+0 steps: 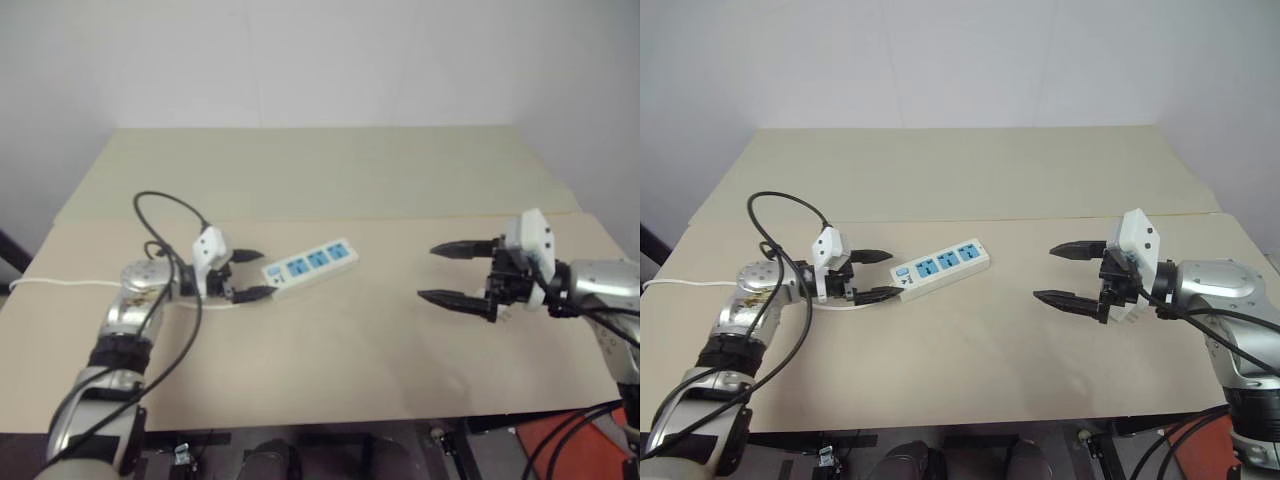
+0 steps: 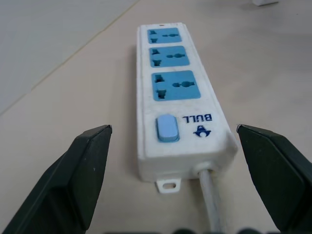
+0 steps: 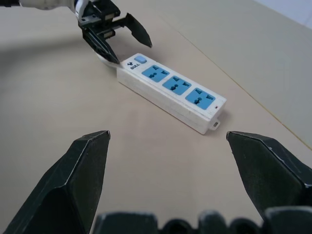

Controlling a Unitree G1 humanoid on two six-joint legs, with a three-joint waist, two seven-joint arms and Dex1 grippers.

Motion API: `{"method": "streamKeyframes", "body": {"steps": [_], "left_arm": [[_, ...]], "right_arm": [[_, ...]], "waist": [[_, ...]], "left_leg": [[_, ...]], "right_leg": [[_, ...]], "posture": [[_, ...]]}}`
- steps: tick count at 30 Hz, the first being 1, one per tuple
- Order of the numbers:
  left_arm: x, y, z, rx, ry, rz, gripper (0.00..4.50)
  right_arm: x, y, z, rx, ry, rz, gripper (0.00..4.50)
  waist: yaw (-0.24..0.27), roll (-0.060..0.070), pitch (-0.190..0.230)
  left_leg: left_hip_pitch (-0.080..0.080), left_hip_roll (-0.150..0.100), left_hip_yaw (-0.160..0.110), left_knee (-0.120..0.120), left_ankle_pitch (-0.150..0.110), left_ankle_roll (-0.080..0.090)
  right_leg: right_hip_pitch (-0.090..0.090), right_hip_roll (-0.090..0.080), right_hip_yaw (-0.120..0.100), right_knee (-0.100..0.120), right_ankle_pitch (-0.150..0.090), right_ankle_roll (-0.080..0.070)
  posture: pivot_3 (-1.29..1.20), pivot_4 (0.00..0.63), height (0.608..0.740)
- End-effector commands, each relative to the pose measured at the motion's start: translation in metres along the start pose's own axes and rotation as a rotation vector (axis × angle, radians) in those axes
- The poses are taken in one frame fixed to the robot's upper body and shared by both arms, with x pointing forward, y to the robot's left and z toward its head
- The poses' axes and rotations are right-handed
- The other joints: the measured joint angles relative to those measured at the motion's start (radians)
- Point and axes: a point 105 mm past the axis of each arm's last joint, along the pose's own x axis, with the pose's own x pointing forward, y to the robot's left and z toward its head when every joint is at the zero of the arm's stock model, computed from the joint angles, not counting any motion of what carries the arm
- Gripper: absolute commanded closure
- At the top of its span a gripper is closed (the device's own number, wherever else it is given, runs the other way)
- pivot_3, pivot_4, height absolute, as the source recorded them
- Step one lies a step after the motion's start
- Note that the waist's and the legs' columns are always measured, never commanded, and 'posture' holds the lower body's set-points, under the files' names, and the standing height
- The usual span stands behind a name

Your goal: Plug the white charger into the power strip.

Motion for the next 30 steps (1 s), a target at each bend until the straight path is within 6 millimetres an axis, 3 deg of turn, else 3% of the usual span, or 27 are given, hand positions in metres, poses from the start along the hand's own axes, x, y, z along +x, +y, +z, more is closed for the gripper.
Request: {"method": "streamKeyframes", "body": {"steps": [1, 10, 17, 30], "left_arm": [[0.008, 0.002, 0.007, 0.038, -0.021, -0.008, 0.03], [0.029, 0.001, -0.002, 0.057, -0.022, 0.014, 0.03], [0.038, -0.001, -0.005, 0.032, -0.142, 0.083, 0.03], [0.034, -0.02, -0.029, -0.058, -0.108, 0.017, 0.03]], "right_arm": [[-0.008, -0.002, 0.011, -0.055, -0.007, -0.02, 0.0], [-0.009, 0.0, 0.012, -0.046, -0.022, -0.028, 0.0], [-0.012, 0.001, 0.014, -0.047, -0.022, -0.038, 0.0], [-0.017, -0.003, 0.023, -0.047, -0.028, -0.055, 0.0]], "waist": [[0.0, 0.0, 0.0], [0.001, 0.0, 0.0], [0.005, 0.0, 0.0], [0.002, -0.001, 0.0]], "left_leg": [[0.0, 0.0, -0.001, 0.0, 0.0, 0.0], [-0.001, 0.0, -0.003, 0.0, 0.0, 0.0], [-0.001, 0.0, -0.005, 0.001, -0.001, 0.001], [-0.001, -0.001, -0.005, 0.002, -0.001, 0.003]], "right_leg": [[0.0, 0.0, 0.0, 0.0, 0.0, 0.0], [-0.001, 0.0, 0.0, 0.0, 0.001, 0.0], [0.0, -0.003, -0.001, 0.0, 0.001, 0.0], [0.0, -0.006, -0.001, 0.0, 0.002, 0.002]], "posture": [[0.0, 0.15, 0.74], [0.0, 0.15, 0.74], [0.0, 0.15, 0.74], [0.0, 0.15, 0.74]]}}
